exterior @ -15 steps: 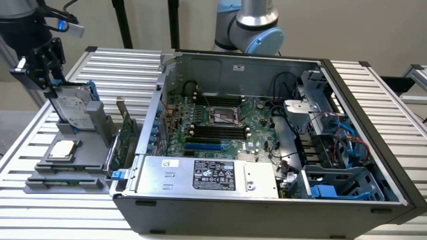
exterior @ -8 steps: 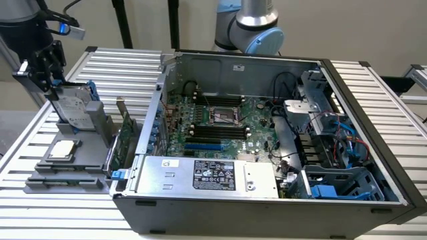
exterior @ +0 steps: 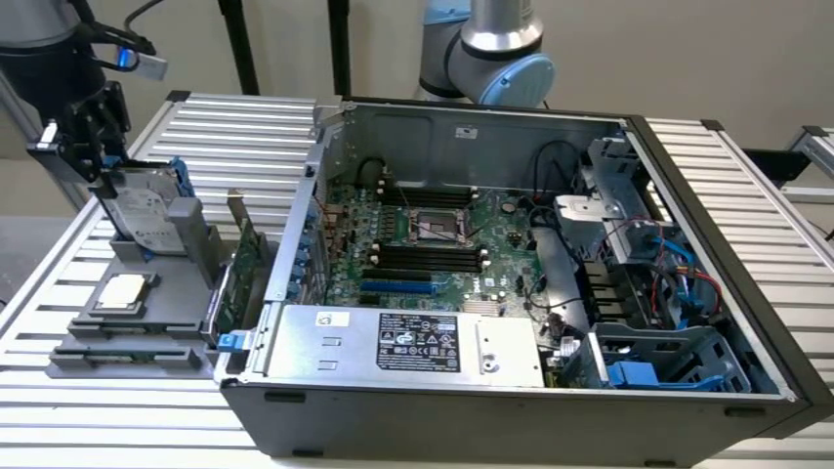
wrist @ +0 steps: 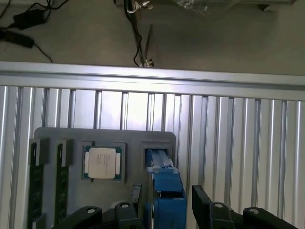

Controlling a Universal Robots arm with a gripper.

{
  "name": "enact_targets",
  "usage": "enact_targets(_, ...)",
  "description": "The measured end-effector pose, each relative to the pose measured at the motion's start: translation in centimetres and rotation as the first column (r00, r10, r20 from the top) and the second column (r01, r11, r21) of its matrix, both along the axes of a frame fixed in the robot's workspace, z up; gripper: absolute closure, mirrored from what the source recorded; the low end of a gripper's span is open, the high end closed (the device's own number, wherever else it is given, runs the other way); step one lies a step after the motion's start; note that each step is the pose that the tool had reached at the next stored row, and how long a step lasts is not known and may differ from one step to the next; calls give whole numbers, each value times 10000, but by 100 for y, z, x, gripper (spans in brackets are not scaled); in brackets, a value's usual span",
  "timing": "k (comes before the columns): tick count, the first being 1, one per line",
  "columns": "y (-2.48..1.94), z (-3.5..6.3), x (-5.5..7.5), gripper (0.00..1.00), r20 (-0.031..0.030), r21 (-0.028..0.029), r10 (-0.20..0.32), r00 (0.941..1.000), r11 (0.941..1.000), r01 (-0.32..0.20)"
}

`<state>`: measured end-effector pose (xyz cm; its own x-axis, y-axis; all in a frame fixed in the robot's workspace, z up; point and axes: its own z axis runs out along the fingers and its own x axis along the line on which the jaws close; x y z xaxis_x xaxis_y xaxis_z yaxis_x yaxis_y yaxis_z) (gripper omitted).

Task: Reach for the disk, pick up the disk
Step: 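Pick up the disk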

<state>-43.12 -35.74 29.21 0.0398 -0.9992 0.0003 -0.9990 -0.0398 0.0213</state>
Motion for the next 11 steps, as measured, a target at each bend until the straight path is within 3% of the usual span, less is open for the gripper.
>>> enact_targets(2,0,-2,0,55,18,0,11,10000,10000,-11)
enact_targets(4,0,-2,0,55,19,-1,15,10000,10000,-15)
enact_targets(5,0,-3,0,62,20,0,15,10000,10000,-15)
enact_targets(11,0,-7,-3,62,19,-1,15,10000,10000,-15)
